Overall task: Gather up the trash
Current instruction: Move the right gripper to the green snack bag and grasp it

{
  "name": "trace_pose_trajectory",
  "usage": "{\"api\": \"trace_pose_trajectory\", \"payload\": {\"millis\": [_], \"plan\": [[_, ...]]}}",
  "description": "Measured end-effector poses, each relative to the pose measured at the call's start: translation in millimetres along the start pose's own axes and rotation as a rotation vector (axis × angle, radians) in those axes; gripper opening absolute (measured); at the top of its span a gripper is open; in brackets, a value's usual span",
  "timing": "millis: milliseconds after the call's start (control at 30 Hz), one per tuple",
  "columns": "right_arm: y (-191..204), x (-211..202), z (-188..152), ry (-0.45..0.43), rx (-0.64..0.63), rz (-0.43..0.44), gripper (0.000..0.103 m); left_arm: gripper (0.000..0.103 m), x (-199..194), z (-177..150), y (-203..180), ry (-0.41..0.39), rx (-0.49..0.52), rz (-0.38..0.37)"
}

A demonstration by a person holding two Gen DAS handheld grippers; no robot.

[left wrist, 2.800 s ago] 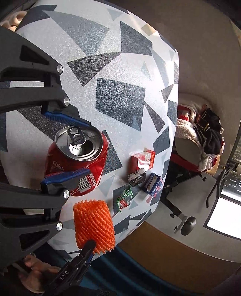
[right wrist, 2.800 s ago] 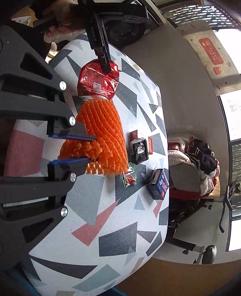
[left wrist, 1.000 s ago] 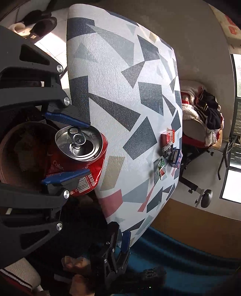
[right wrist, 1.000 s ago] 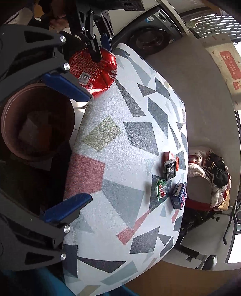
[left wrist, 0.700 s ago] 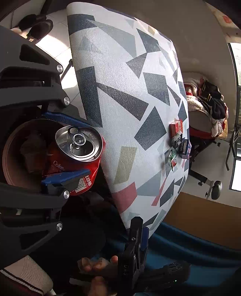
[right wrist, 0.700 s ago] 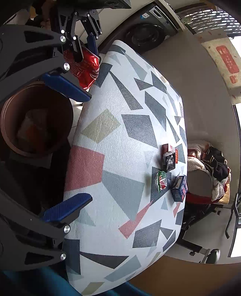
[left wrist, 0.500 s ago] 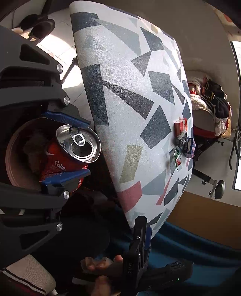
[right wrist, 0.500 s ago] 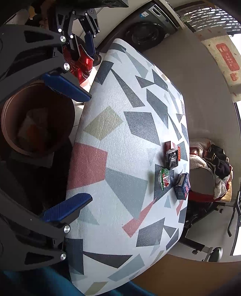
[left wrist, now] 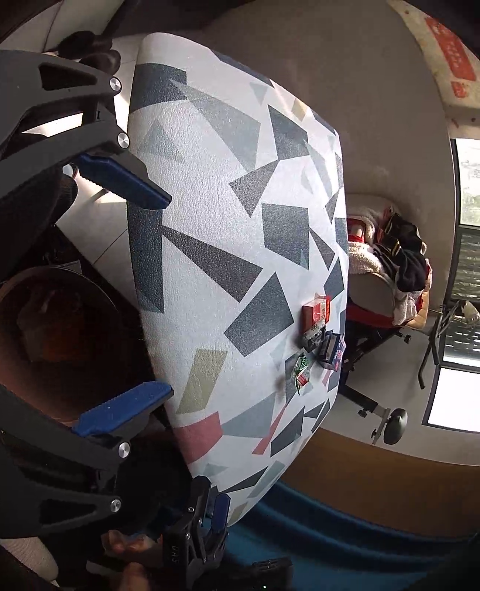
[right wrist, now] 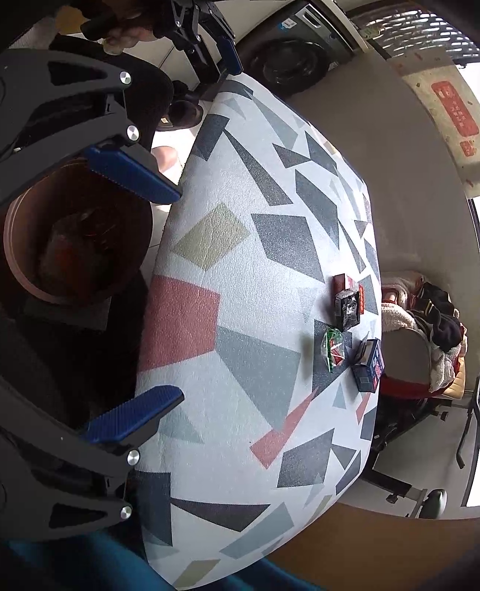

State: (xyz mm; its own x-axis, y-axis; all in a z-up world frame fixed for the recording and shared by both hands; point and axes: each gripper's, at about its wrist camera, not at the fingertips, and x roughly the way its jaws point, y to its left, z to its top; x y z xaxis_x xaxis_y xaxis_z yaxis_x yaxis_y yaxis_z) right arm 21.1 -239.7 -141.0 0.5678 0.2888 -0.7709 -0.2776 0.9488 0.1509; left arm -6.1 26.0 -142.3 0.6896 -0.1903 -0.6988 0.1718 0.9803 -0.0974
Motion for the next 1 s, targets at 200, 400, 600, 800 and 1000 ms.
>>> {"api": "trace_pose_trajectory", "payload": {"millis": [200, 400, 600, 800, 1000], "plan": [[-4.0, 2.8, 0.9, 0.006, 0.004, -0.011, 0.097, 0.095, -1.7, 13.7, 14.6, -0.028, -0.027, 0.049], [-8.8, 7.5, 3.1, 0.016, 0.007, -0.021, 0.097, 0.097, 1.4, 23.3, 25.3, -0.037, -0.048, 0.068], [-14.0, 13.9, 12.9, 0.013, -0.008, -0.045, 0.097, 0.097, 9.1, 33.3, 35.6, -0.037, -0.079, 0.063], [-27.7, 24.7, 36.3, -0.021, -0.020, -0.087, 0.097, 0.097, 22.1, 49.4, 43.6, -0.033, -0.092, 0.059], [-44.7, 50.3, 85.5, -0.105, -0.078, -0.116, 0.097, 0.097, 40.3, 70.8, 48.3, -0.039, -0.107, 0.039]]}}
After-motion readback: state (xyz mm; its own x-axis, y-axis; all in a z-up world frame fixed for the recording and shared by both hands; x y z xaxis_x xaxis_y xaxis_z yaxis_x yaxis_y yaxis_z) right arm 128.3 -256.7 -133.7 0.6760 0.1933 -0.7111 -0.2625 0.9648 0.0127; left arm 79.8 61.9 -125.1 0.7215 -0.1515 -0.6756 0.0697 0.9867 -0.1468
